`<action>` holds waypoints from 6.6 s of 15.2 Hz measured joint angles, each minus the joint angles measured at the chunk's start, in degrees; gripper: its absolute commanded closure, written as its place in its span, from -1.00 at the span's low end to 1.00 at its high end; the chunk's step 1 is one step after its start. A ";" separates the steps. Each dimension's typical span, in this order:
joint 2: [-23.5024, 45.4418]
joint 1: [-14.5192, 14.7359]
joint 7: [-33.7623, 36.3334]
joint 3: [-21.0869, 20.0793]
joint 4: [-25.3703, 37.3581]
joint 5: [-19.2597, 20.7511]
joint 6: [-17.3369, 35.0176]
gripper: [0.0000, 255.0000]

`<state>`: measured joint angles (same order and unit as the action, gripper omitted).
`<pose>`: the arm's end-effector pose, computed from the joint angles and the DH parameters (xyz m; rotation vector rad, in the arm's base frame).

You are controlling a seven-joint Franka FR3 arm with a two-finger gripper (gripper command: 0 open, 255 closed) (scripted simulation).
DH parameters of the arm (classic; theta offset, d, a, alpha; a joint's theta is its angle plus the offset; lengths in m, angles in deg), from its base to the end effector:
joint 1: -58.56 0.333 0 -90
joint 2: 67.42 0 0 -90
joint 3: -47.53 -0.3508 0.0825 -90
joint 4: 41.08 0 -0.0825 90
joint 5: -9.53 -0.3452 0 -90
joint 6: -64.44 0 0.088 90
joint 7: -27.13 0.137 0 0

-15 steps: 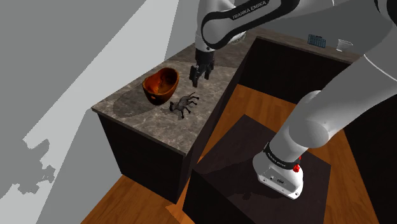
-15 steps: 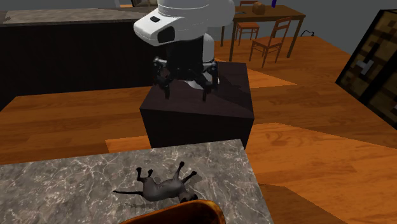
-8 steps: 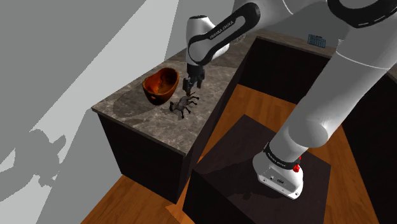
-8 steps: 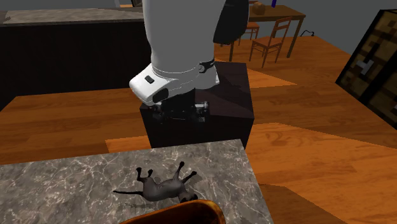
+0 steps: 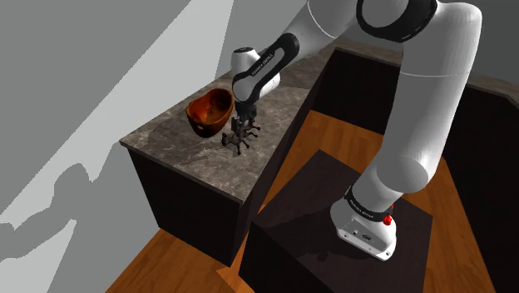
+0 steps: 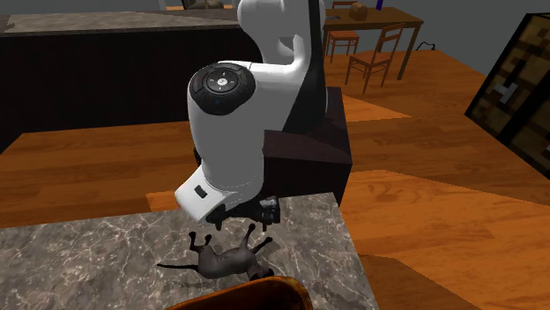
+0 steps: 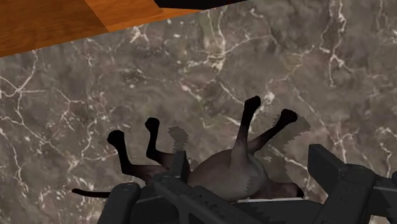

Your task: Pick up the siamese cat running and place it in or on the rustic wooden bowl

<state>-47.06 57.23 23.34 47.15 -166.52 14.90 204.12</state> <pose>0.5345 -0.0109 0.2485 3.0811 0.1913 -0.1681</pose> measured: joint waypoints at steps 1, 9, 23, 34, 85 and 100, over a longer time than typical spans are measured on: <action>1.16 0.12 0.08 -0.02 0.77 0.11 0.20 -1.00; 6.87 0.23 0.44 0.27 1.62 0.69 4.91 -1.00; 7.00 0.24 0.50 0.31 1.32 0.73 5.31 1.00; 2.28 0.17 0.10 0.01 0.78 0.30 1.18 1.00; 21.20 2.96 0.00 -1.46 65.02 -1.13 -44.25 1.00; 25.11 2.98 0.58 -1.41 60.45 -0.96 -35.84 1.00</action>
<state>-21.95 60.21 23.92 45.75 -106.07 13.94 168.27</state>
